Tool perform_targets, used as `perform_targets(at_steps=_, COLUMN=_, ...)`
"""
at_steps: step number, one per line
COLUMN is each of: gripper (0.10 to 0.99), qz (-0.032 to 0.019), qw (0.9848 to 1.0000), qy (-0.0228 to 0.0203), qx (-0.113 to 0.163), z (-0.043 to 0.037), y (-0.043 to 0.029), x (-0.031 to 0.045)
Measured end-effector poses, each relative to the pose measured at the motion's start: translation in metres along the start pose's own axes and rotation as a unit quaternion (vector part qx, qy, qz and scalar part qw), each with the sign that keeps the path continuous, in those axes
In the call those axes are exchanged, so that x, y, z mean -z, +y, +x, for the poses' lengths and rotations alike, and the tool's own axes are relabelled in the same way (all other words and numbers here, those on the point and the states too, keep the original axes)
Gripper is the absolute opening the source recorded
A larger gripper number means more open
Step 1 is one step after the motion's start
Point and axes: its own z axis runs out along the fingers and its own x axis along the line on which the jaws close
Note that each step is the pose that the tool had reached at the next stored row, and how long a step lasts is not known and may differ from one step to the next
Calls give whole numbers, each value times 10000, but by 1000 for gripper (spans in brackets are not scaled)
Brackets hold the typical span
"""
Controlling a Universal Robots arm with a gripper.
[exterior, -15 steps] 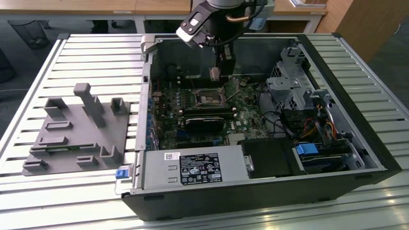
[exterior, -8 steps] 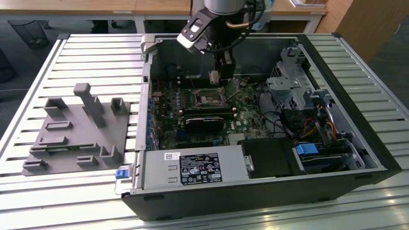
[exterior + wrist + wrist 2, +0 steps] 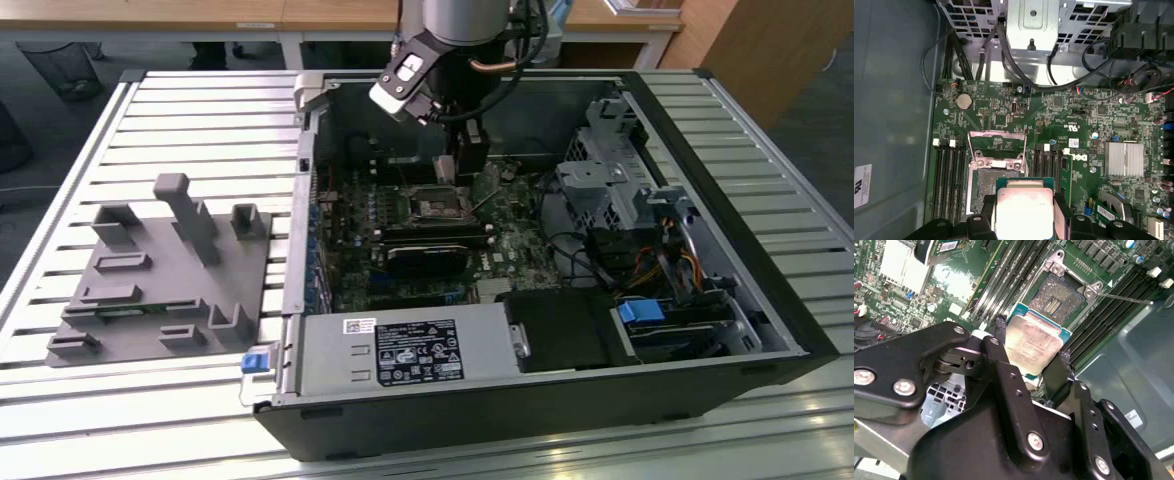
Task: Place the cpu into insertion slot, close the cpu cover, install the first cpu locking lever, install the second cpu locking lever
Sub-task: 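Place the cpu into insertion slot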
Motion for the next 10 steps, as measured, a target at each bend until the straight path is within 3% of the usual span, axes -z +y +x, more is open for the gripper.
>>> perform_targets(at_steps=10, gripper=541, qz=20, qw=10000, qy=-10, qx=-93, z=50, y=-44, x=-147)
